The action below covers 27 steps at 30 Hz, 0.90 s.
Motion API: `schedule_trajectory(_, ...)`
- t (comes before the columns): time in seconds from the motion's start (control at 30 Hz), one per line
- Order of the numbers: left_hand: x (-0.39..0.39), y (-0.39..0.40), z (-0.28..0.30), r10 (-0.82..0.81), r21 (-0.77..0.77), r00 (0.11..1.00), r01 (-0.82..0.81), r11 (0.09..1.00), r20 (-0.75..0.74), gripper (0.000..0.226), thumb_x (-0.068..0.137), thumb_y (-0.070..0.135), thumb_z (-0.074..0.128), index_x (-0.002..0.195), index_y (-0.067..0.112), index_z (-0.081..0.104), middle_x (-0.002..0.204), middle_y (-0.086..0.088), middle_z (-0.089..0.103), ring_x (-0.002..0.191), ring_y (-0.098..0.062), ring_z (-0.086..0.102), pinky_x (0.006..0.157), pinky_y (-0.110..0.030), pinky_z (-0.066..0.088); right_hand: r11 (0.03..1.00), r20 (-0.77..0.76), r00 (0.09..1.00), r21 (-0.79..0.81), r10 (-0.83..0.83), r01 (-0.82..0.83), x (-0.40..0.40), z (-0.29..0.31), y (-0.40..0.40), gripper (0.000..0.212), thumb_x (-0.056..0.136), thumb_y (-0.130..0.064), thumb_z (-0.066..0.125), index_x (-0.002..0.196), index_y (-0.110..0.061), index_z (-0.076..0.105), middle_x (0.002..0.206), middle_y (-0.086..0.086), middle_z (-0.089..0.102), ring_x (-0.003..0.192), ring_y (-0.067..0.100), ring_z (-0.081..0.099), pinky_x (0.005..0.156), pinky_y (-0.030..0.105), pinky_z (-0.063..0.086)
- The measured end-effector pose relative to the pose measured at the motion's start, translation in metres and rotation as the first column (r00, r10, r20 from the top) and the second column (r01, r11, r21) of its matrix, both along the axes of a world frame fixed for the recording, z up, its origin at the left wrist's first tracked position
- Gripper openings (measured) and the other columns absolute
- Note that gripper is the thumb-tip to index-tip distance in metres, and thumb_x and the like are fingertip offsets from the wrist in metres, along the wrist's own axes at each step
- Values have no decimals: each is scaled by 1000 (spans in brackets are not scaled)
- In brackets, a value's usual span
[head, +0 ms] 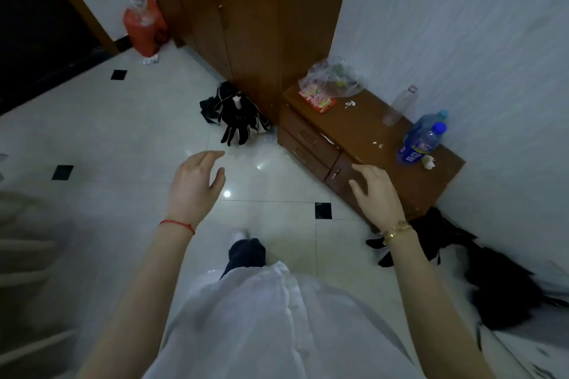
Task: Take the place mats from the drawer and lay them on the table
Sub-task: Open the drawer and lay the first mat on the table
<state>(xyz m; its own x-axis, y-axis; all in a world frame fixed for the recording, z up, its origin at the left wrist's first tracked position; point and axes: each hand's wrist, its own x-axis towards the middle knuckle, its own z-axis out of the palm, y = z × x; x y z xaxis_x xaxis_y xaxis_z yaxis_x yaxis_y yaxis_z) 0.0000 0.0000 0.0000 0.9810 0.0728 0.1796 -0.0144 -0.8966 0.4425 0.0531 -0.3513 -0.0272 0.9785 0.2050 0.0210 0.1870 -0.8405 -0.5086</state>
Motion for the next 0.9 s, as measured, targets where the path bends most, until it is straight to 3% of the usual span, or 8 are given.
schedule_trajectory(0.27, 103, 75, -15, -77, -30, 997, 76, 997, -27, 32, 92, 11, 57, 123, 8, 60, 118, -11, 64, 107, -28, 59, 94, -34, 45, 992, -47, 991, -4, -123, 123, 65, -16, 66, 36, 92, -14, 59, 127, -6, 55, 121, 14, 59, 115, 27, 49, 101, 37, 41)
schedule_trajectory(0.53, 239, 153, 2, -342, 11, 939, 342, 940, 25, 30, 91, 10, 59, 120, 7, 61, 113, -12, 66, 102, -28, 62, 90, -40, 52, 940, -41, 940, 40, -338, 339, 130, -16, 155, 35, 92, -15, 59, 125, -5, 56, 118, 14, 60, 112, 29, 51, 98, 40, 43)
schedule_trajectory(0.77, 327, 153, -11, -528, -13, 849, 528, 849, -4, 29, 91, 9, 59, 119, 7, 62, 110, -11, 66, 97, -26, 62, 86, -40, 53, 865, -50, 865, 39, -498, 500, 146, -25, 180, 32, 92, -15, 59, 123, -5, 58, 116, 13, 62, 109, 29, 53, 96, 38, 45)
schedule_trajectory(0.9, 365, 136, -29, -589, -36, 806, 588, 808, -55, 29, 91, 10, 59, 120, 6, 62, 112, -13, 66, 103, -27, 62, 92, -43, 52, 818, -81, 817, 18, -572, 575, 156, -41, 179, 32, 93, -15, 57, 124, -6, 58, 118, 12, 61, 112, 30, 53, 98, 39, 44)
